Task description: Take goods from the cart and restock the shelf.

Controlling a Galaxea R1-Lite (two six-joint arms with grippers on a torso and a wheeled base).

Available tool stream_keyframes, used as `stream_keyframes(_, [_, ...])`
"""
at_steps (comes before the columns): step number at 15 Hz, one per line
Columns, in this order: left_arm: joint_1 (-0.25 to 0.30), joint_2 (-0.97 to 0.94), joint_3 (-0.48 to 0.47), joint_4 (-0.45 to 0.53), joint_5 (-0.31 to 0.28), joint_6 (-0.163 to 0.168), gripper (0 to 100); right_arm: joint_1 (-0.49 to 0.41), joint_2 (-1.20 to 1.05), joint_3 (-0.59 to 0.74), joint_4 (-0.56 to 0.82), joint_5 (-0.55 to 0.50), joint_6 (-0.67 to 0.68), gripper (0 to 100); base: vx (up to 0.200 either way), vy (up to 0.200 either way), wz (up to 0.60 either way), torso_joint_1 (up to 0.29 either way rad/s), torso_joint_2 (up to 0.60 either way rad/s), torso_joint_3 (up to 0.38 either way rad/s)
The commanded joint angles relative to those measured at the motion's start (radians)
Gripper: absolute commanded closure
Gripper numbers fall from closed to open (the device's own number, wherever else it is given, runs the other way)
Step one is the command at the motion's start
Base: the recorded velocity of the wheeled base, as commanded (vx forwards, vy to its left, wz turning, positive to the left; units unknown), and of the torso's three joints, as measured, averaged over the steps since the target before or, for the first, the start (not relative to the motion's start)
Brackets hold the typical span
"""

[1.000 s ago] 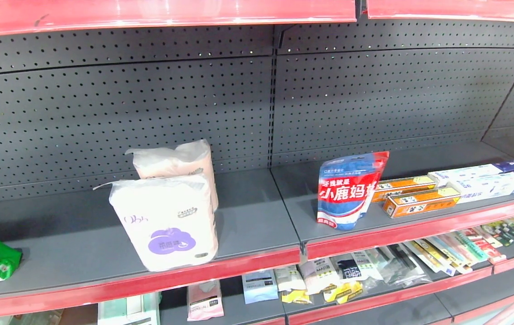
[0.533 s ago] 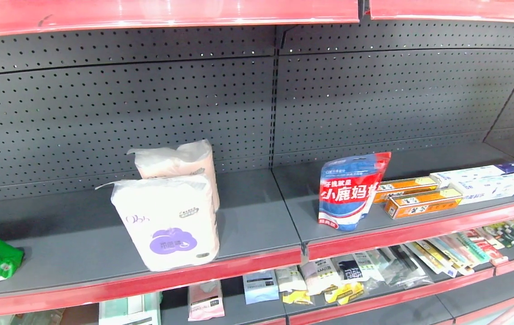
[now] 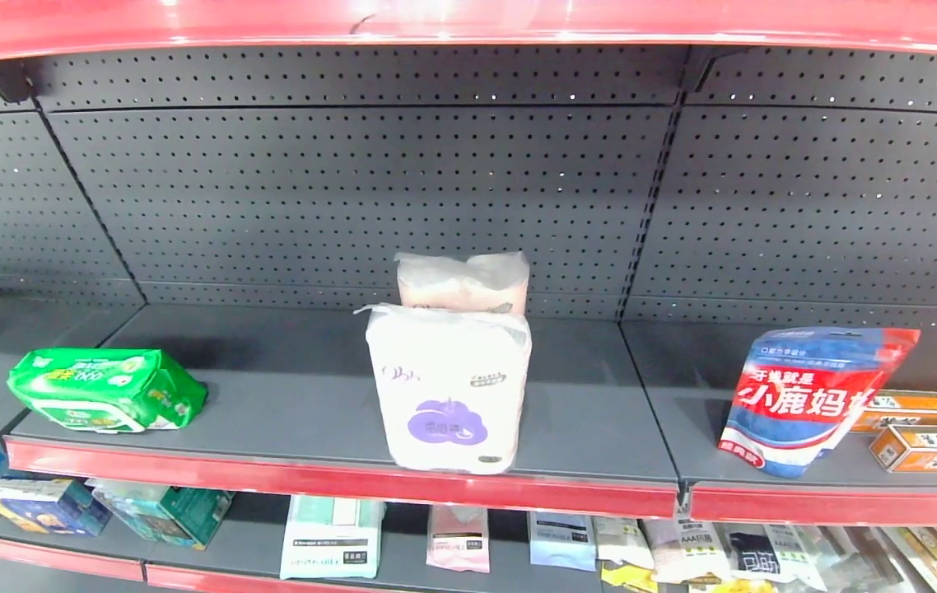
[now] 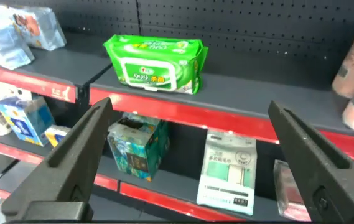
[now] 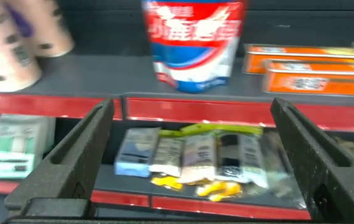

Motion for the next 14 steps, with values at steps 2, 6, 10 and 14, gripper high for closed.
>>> stream_keyframes(2, [0.000, 0.002, 0.000, 0.000, -0.019, 0.015, 0, 0.000, 0.001, 0.000, 0.000, 0.000, -0.002, 0, 0.000, 0.000, 0.00, 0.000, 0.00, 0.000])
stream_keyframes(6, [0.000, 0.002, 0.002, -0.004, -0.111, 0.053, 0, 0.000, 0.001, 0.000, -0.002, 0.000, -0.002, 0, 0.000, 0.000, 0.00, 0.000, 0.00, 0.000])
stream_keyframes(10, [0.002, 0.002, 0.002, -0.003, -0.108, 0.047, 0, 0.000, 0.001, 0.000, 0.000, 0.000, -0.002, 0, 0.000, 0.000, 0.00, 0.000, 0.00, 0.000])
stream_keyframes(14, [0.000, 0.002, 0.002, -0.007, -0.102, 0.072, 0, 0.000, 0.001, 0.000, 0.000, 0.000, -0.002, 0, 0.000, 0.000, 0.00, 0.000, 0.00, 0.000])
